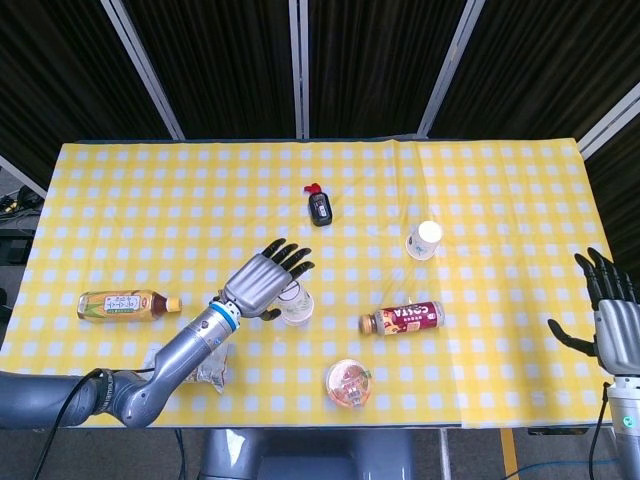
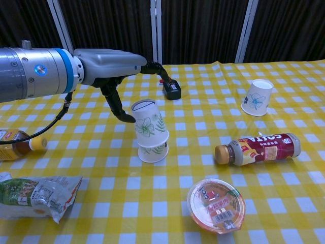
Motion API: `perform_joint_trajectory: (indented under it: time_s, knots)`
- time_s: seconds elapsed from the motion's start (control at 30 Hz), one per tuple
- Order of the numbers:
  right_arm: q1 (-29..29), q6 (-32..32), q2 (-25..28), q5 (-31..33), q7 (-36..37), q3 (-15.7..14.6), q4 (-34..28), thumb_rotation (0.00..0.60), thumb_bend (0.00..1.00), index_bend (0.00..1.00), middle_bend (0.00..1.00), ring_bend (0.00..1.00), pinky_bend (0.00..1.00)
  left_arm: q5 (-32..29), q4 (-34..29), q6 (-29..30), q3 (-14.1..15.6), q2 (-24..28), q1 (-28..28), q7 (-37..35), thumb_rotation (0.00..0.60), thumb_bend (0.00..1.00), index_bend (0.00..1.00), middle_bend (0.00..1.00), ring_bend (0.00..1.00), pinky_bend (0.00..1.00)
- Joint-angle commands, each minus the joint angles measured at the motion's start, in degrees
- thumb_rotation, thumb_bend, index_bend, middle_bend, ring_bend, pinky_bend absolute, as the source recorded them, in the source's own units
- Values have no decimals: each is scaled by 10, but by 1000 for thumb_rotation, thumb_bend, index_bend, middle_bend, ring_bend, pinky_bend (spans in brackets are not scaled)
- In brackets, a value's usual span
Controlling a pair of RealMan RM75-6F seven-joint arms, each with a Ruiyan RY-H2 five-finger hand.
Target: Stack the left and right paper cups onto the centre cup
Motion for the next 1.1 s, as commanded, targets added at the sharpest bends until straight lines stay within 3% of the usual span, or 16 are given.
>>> perform_joint_trajectory:
  time_s: [0.03,0.27,0.5,0.63,0.83,1.1]
  knots:
    - [1,-4,0,1,-2,-1,0,600,117,0,0,0,0,-28,-14,9,8,7,-6,16,600,125,0,0,0,0]
    - [5,-15,-5,6,-14,-4,3,600,117,0,0,0,0,61,-44,103,16,17,62,-62,600,125,0,0,0,0]
    - [10,-23,-13,3,-33,-9,4,600,117,0,0,0,0,151,-54,183,54,46,139,-124,600,125,0,0,0,0]
    - [22,-36,-25,2,-54,-9,9,600,117,0,0,0,0,226,-31,299,95,56,223,-141,600,125,0,0,0,0]
    - [56,-62,-35,9,-92,10,-3,600,117,49,0,0,0,273,5,386,137,57,315,-198,600,125,0,0,0,0]
    - [154,-149,-52,33,-212,52,-53,600,117,161,0,0,0,302,32,418,126,75,361,-230,600,125,0,0,0,0]
